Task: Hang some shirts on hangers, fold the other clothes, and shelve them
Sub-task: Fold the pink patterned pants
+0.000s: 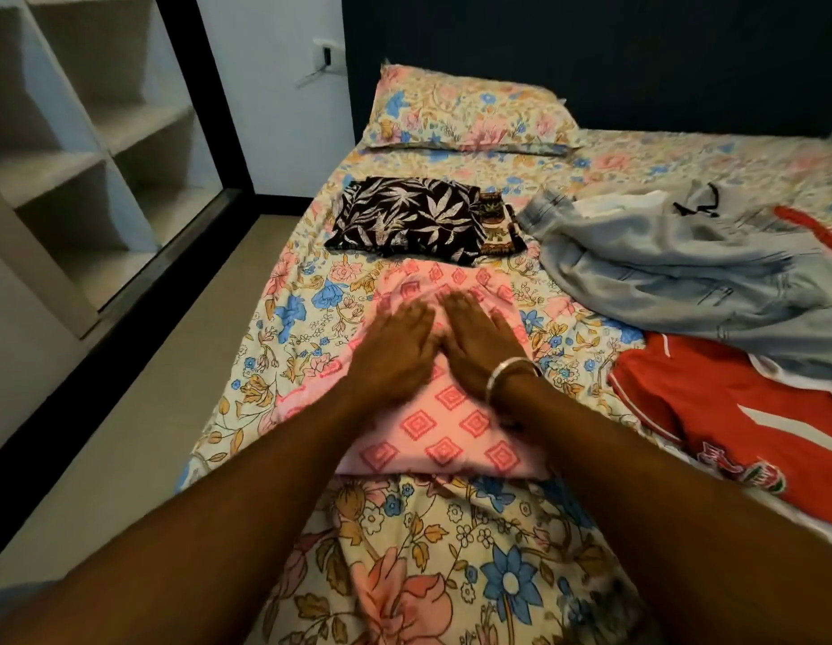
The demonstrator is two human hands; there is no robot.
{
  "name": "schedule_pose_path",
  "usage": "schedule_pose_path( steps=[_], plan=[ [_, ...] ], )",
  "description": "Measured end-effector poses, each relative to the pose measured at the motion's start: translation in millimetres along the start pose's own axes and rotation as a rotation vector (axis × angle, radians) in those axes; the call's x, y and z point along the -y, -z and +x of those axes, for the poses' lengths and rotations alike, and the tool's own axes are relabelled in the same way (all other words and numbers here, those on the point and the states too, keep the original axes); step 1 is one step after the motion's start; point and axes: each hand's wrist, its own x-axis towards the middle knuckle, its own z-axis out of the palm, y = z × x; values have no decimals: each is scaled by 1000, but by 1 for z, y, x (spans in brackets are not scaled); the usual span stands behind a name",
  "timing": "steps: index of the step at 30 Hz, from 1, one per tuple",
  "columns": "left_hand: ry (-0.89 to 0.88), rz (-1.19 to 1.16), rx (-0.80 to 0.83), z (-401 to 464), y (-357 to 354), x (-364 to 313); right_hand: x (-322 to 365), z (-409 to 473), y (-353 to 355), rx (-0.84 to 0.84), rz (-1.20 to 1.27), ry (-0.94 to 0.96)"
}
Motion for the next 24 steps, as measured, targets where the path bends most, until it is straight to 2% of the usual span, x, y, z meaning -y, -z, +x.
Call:
schedule_pose_path(
  steps=[4, 6, 8, 9, 11, 14, 17, 20, 22, 24],
  plan=[
    [120, 53, -42, 25, -7, 18, -31, 21, 6, 50, -44, -190],
    [95, 75, -158, 24, -4, 9, -32, 25, 10, -1, -28, -271],
    [8, 109, -280, 27, -1, 4, -22, 31, 10, -44, -19, -237],
    [-34, 127, -269, 31, -1, 5, -16, 33, 6, -13, -31, -178],
    [-10, 128, -130, 37, -5, 14, -11, 33, 0, 73, -68, -94],
    [44, 137, -41, 45, -12, 26, -30, 30, 2, 70, -69, -137],
    [36, 181, -22, 40, -7, 21, -43, 16, 12, 96, -66, -214],
    [17, 106, -58, 7, 2, 2, -34, -2, 26, 68, -88, -277],
    [1, -34, -95, -38, 6, -19, -9, -24, 34, 0, -27, -207],
    [13, -120, -76, -87, 6, -34, 30, -54, 34, 54, 152, -77]
  ],
)
